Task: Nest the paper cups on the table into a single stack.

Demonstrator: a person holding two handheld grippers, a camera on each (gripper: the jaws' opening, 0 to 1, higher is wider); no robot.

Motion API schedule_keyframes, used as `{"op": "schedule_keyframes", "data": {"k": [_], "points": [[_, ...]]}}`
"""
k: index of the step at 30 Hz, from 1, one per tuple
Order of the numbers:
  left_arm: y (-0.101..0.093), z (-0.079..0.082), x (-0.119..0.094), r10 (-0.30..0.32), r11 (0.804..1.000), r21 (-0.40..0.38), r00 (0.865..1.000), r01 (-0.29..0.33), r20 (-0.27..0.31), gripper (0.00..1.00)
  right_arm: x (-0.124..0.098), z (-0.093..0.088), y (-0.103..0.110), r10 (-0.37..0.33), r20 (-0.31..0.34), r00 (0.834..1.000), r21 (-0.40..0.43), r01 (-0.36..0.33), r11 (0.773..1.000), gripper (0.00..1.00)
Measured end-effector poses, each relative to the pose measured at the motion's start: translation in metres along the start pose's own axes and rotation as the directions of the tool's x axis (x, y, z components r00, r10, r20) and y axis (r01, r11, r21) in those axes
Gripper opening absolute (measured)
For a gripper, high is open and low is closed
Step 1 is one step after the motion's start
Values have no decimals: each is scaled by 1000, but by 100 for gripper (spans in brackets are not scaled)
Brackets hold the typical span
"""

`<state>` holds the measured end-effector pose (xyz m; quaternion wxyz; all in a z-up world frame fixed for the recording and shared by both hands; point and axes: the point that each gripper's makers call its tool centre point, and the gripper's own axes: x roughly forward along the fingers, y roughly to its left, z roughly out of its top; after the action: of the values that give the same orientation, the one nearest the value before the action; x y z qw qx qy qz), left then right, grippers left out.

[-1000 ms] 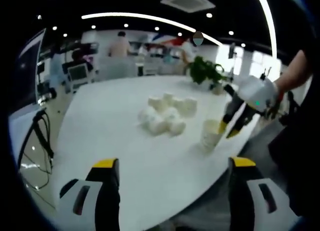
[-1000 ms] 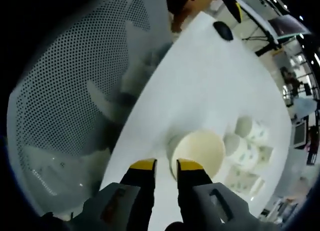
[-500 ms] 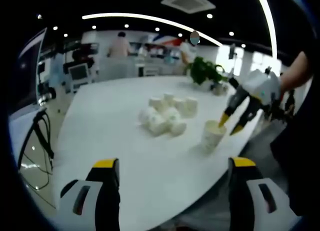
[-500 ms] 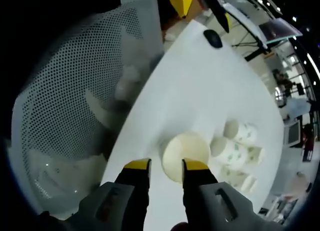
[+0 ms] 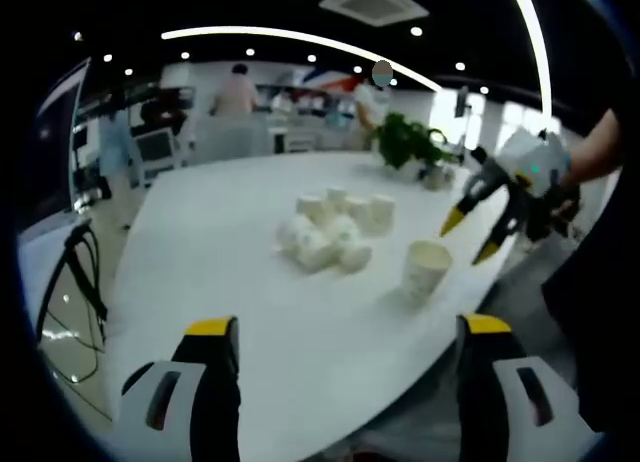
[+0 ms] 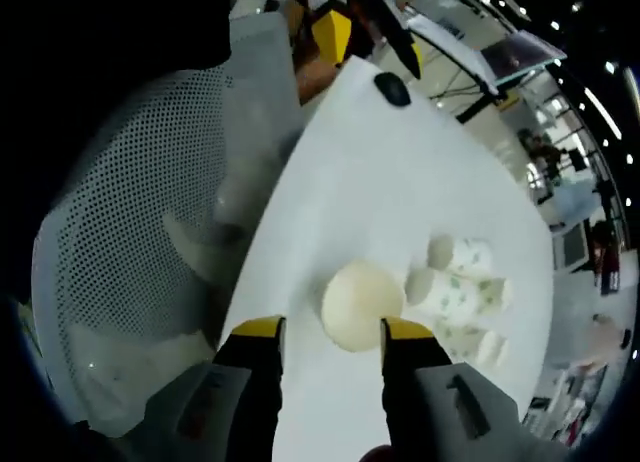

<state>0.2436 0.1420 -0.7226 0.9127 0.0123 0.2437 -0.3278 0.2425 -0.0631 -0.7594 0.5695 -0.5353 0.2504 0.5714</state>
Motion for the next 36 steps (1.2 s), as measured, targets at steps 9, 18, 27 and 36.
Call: {"op": "schedule_keyframes", "data": {"k": [9, 18, 27, 36], "points": [[0, 2, 1, -6, 1000, 7, 1000, 6, 0, 88, -8, 2, -2, -68, 58, 996, 144, 59, 988, 48], [-1, 3, 4, -17, 1000, 11, 1000, 17, -3, 88, -24, 1, -17, -198, 94, 976, 330, 157, 931, 60], [-5, 4, 8, -34, 999, 21, 999, 34, -7, 88, -36, -11, -31, -326, 124, 937, 646, 174, 744, 66], [-4, 7, 9, -43, 999, 18, 999, 43, -3, 88, -44, -18, -42, -478, 166, 862, 884, 85, 460, 70]]}}
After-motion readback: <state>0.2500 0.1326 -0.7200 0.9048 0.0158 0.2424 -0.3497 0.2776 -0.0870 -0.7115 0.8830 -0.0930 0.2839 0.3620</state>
